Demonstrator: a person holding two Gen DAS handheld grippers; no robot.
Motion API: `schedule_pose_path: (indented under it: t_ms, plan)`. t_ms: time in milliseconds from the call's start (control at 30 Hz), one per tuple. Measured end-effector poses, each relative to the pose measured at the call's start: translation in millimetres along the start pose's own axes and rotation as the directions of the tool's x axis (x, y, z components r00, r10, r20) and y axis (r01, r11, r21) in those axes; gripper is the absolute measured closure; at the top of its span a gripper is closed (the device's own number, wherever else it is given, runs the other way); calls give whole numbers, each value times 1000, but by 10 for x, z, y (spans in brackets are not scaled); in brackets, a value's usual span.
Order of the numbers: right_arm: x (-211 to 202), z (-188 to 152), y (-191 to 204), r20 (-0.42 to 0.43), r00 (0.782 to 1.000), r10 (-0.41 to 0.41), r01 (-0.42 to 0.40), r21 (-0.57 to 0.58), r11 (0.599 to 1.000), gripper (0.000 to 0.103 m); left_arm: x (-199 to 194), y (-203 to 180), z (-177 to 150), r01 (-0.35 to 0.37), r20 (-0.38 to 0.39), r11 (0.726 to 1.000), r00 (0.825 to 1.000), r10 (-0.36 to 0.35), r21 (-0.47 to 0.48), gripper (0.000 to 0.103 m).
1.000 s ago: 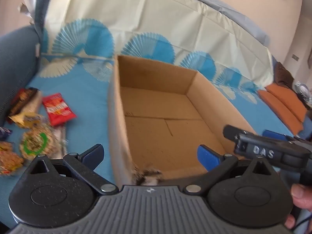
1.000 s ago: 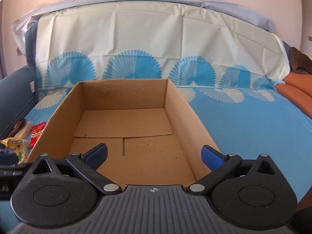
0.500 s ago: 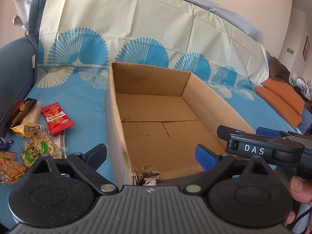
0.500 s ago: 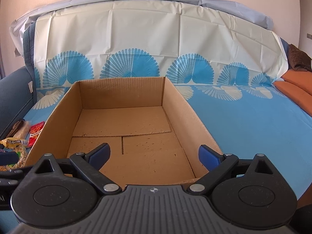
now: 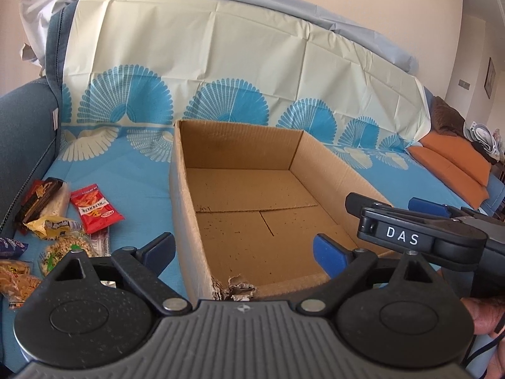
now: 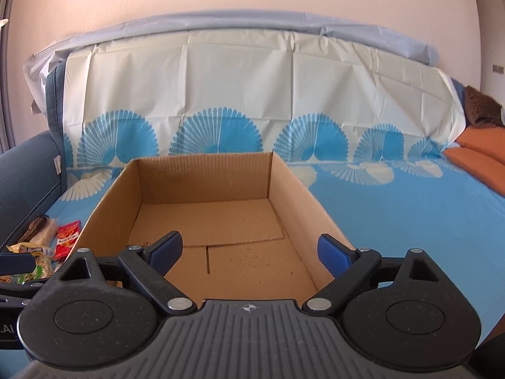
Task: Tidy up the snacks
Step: 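Move both tools from the box toward the snack pile, then grasp the clear cookie bag with the left tool while the right tool grasps the round rice-cracker cake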
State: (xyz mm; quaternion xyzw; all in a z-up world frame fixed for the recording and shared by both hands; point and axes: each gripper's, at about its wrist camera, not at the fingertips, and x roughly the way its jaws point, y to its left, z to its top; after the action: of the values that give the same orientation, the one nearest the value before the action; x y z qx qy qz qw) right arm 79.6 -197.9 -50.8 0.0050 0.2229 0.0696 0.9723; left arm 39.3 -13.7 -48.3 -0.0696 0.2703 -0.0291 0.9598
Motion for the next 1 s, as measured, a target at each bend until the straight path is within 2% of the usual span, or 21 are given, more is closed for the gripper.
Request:
schedule_pose_path:
  t_ms: [33, 167, 267, 333, 367, 433, 600, 700, 767, 833, 900, 933, 1000]
  plan:
    - [-11, 7, 5, 7, 1000, -3, 3, 1, 1000, 10, -20, 2, 0, 0, 7, 1000, 1000, 0, 2, 17]
    - [-35, 40, -4, -18, 999, 28, -28, 46, 999, 9, -105, 51, 12, 10, 26, 1000, 1000, -10, 0, 29]
    - [-32, 79, 13, -54, 990, 130, -124, 107, 986, 9, -221, 135, 34, 27, 46, 1000, 999, -26, -15, 41]
    - [-51, 107, 65, -56, 985, 165, -157, 120, 980, 8, -315, 233, 80, 53, 50, 998, 997, -50, -43, 54]
    - [-69, 119, 115, -48, 983, 179, -172, 116, 978, 8, -357, 291, 106, 62, 51, 997, 997, -59, -55, 58]
    - [-90, 128, 210, -47, 979, 201, -195, 101, 976, 9, -448, 424, 175, 68, 51, 996, 997, -65, -56, 74]
    - [-142, 136, 482, -66, 957, 281, -275, 84, 958, 13, -636, 823, 269, 11, 43, 1000, 999, -12, 7, 75]
    - [-154, 125, 673, -75, 941, 331, -328, 51, 943, 24, -634, 1162, 175, -53, 20, 999, 998, 53, -6, 75]
    - [-175, 124, 794, -75, 927, 367, -365, 30, 930, 37, -593, 1415, 50, -94, -6, 993, 996, 94, -68, 75]
    - [-176, 126, 914, -79, 918, 389, -391, -3, 921, 51, -554, 1643, -108, -105, -27, 980, 994, 102, -170, 75]
    - [-190, 111, 1024, -77, 912, 403, -406, -35, 913, 53, -555, 1822, -207, -125, -37, 953, 992, 119, -276, 75]
    - [-201, 90, 1057, -76, 909, 410, -414, -48, 909, 53, -599, 1861, -218, -122, -7, 944, 992, 126, -306, 73]
    - [-211, 70, 1134, -81, 901, 426, -432, -75, 899, 53, -647, 1935, -249, -117, 14, 921, 991, 132, -372, 66]
